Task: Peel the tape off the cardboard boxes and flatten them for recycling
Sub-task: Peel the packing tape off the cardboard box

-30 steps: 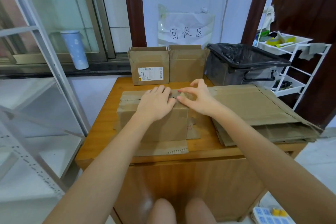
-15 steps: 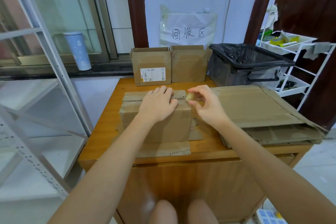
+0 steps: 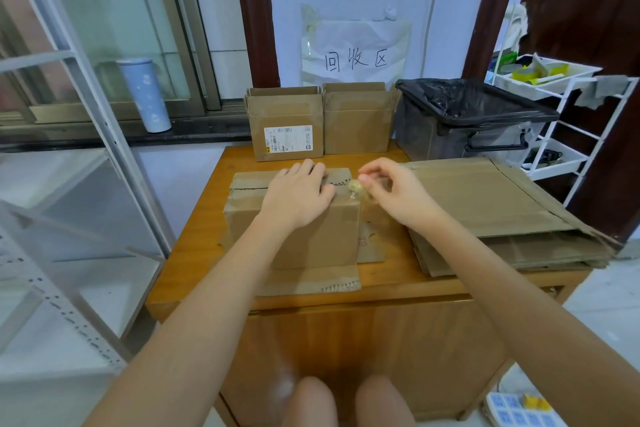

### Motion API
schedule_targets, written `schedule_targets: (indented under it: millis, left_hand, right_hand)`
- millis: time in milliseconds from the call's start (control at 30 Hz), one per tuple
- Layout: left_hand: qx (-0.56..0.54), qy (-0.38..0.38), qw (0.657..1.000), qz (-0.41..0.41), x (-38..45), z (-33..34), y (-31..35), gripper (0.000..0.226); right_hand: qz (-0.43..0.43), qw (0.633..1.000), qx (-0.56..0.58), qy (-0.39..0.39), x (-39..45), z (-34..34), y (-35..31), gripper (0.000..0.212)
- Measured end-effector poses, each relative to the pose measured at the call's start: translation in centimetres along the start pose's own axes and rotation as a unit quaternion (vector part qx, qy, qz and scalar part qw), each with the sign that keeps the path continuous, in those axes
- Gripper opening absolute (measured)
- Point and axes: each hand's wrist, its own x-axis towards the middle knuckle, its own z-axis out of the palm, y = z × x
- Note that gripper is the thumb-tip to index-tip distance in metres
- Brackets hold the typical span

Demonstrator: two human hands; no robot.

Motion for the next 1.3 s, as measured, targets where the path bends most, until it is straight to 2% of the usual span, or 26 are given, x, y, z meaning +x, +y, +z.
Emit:
schedule_targets:
  millis: [100,233,367,533,700,800,900,1033,1133,1300]
  left_hand:
    - [-0.003,-0.002,1.000,0.005,0.0,-0.1,0.0,0.037]
    - [0.000,0.001,1.000,0.004,-0.1,-0.1,0.0,0.037]
    - [0.002,0.001,1.000,0.001,-0.1,-0.1,0.1,0.036]
    - [0.002,0.006,1.000,0.000,0.0,0.1,0.0,0.034]
    - [0.005,0.009,1.000,0.005,0.0,0.1,0.0,0.035]
    - [0.005,0.014,1.000,0.002,0.0,0.2,0.1,0.035]
    - [0.005,0.015,1.000,-0.001,0.0,0.2,0.0,0.034]
    - [0.009,0.007,1.000,0.002,-0.1,0.0,0.1,0.034]
    - [0.006,0.006,1.000,0.001,-0.1,-0.1,0.1,0.033]
    - [0.002,0.003,1.000,0.000,-0.2,-0.2,0.2,0.033]
  right_hand:
    - [0.035,0.999,0.025,0.031,0.0,-0.3,0.1,0.019]
    - [0.026,0.999,0.036,0.018,0.4,-0.1,-0.2,0.020]
    - [0.024,0.999,0.015,-0.027,1.2,0.6,-0.3,0.037]
    - [0.038,0.997,0.069,0.001,2.2,0.9,-0.5,0.043]
    - [0.155,0.976,0.153,0.020,2.9,1.2,-1.1,0.062]
    - [0.164,0.973,0.160,0.029,3.5,1.7,-1.1,0.060]
    - [0.172,0.977,0.128,0.004,4.1,2.0,-1.5,0.052]
    - [0.146,0.989,0.001,-0.023,4.3,1.3,-2.1,0.045]
    - [0.134,0.987,-0.087,-0.001,3.6,0.4,-2.2,0.048]
    - [0.079,0.995,-0.058,-0.001,1.9,0.1,-3.0,0.048]
